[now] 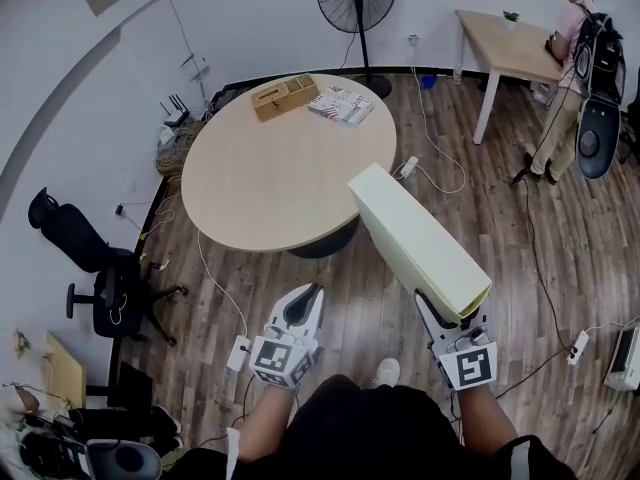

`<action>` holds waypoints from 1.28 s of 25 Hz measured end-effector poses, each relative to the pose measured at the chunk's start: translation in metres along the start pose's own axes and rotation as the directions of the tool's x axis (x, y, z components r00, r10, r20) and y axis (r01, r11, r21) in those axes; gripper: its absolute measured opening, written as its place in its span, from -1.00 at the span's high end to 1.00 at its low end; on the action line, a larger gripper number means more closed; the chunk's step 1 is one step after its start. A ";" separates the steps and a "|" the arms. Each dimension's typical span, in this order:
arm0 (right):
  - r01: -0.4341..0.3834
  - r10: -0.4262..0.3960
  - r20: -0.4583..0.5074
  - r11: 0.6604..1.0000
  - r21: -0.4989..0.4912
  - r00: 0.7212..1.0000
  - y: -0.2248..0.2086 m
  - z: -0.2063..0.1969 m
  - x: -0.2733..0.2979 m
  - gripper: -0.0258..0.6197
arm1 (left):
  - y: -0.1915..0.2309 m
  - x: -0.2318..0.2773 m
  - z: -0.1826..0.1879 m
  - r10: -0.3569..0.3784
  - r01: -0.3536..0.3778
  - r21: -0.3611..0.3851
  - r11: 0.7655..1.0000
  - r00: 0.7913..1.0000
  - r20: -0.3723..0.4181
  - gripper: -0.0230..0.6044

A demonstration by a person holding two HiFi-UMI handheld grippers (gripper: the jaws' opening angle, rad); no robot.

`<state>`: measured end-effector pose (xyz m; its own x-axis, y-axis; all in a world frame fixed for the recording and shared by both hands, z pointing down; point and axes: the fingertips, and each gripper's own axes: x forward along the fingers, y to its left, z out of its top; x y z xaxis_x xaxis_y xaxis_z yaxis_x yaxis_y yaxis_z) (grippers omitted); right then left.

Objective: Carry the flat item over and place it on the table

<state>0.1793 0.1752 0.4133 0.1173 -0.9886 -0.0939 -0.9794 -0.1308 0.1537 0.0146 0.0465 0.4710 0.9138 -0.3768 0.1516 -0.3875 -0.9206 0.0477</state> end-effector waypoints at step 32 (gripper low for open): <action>-0.311 0.312 0.082 0.950 -0.030 0.946 0.081 -0.012 0.284 0.01 | 0.229 0.030 0.008 0.288 -0.287 -0.050 0.957 0.957 0.023 0.81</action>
<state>0.1348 -0.1170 0.4114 -0.2082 -0.9705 -0.1215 -0.9620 0.1808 0.2044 -0.0458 -0.1768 0.4785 0.7658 -0.6285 0.1362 -0.6390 -0.7675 0.0510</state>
